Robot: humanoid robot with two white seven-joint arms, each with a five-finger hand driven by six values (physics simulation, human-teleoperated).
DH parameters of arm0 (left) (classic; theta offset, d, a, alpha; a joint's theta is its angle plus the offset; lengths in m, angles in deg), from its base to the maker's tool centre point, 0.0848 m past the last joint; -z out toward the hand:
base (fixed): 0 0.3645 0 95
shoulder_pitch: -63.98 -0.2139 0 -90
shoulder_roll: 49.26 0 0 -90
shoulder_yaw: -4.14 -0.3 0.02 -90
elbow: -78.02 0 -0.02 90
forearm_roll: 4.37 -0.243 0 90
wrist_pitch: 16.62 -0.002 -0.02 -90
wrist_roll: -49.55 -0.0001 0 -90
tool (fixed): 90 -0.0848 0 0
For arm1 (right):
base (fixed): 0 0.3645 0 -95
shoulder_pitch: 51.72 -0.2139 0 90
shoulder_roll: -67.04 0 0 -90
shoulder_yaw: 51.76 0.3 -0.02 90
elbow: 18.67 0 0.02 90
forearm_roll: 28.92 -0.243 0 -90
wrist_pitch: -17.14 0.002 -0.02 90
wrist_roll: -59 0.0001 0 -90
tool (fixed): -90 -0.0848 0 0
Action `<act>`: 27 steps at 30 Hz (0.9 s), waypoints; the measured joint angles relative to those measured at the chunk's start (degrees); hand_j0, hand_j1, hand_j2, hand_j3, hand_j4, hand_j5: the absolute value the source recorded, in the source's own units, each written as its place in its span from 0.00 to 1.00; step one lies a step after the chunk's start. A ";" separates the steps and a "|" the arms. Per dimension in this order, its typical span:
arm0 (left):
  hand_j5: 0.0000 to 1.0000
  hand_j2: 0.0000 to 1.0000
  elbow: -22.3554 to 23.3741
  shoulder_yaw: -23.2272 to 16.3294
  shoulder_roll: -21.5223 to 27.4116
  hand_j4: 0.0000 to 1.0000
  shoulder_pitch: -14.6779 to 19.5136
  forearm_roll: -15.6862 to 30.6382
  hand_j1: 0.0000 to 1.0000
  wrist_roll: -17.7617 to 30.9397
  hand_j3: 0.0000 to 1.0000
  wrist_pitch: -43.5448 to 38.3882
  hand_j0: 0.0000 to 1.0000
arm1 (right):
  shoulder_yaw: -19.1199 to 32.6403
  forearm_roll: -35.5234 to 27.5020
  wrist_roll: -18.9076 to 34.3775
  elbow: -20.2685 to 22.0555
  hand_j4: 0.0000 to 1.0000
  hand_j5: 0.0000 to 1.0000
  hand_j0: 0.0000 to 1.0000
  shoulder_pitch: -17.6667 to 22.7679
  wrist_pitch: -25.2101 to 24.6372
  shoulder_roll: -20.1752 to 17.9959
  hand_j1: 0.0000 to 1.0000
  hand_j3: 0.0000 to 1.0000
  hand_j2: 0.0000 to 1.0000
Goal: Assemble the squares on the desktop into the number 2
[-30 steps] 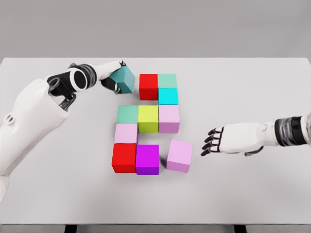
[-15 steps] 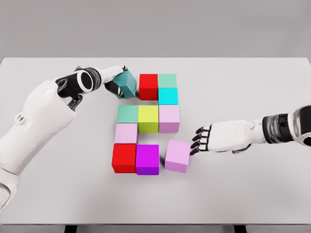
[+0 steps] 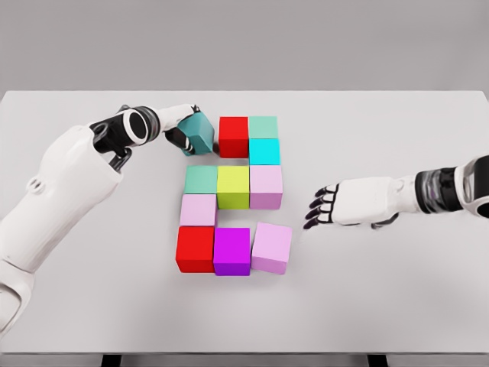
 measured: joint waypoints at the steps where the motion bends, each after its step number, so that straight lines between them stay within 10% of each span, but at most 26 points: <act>1: 0.37 0.37 0.15 0.01 -0.08 0.37 0.00 -0.01 0.37 0.00 0.37 0.00 0.37 | 0.07 -0.10 0.00 -0.45 1.00 1.00 1.00 -0.26 0.00 0.32 1.00 1.00 1.00; 27: 0.88 0.88 1.29 0.08 -0.21 0.88 1.23 -0.15 0.88 -0.08 0.88 -0.01 0.88 | 0.07 -0.70 0.00 0.28 1.00 1.00 1.00 -0.26 0.01 4.75 1.00 1.00 1.00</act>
